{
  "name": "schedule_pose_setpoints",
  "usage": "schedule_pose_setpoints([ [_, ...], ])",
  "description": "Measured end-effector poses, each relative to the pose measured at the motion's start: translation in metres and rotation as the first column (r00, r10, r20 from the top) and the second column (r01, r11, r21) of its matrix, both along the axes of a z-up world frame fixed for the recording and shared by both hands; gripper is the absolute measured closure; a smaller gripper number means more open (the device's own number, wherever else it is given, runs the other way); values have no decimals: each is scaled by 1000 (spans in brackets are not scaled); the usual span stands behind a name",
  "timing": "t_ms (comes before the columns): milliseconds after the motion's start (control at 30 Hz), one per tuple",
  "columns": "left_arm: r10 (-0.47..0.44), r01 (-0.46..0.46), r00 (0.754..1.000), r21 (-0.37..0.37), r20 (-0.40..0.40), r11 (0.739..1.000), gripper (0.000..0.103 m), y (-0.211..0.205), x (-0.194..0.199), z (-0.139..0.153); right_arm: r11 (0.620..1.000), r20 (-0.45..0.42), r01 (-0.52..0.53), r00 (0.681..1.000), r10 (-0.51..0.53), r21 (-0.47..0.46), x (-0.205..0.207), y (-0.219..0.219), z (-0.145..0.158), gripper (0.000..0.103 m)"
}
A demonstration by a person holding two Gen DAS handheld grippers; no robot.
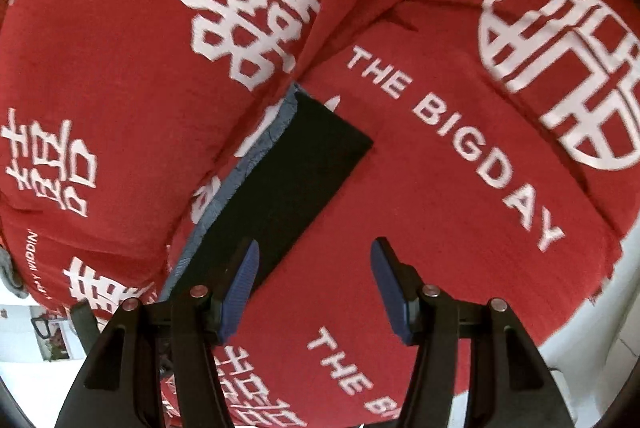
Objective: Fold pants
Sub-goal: 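Grasp the end of the folded black strip with both grippers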
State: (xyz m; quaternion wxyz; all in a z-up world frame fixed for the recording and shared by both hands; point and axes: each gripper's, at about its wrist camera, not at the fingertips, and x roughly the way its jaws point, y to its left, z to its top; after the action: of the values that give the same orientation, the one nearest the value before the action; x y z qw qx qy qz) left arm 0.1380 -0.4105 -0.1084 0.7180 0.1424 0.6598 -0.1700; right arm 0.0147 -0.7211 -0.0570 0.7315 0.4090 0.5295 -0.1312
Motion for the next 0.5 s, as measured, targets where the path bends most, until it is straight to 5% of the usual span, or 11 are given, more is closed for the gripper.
schedule_pose_setpoints([
  [300,104,-109,988,37,116,993,14,4,30,-60,998,4,30,1000,-30,63,52,-14,-90,47],
  [333,101,-107,987,48,125,993,14,4,30,-67,997,8,35,999,-36,64,56,-16,-97,57],
  [367,98,-105,987,47,127,993,14,4,29,-76,996,14,43,999,-44,73,61,-17,-105,83],
  [400,105,-111,986,36,130,993,12,5,28,-79,995,14,53,998,-54,85,65,-19,-114,96],
  [500,143,-145,975,0,168,989,6,11,26,-82,998,12,39,999,-39,45,72,-16,-116,97],
])
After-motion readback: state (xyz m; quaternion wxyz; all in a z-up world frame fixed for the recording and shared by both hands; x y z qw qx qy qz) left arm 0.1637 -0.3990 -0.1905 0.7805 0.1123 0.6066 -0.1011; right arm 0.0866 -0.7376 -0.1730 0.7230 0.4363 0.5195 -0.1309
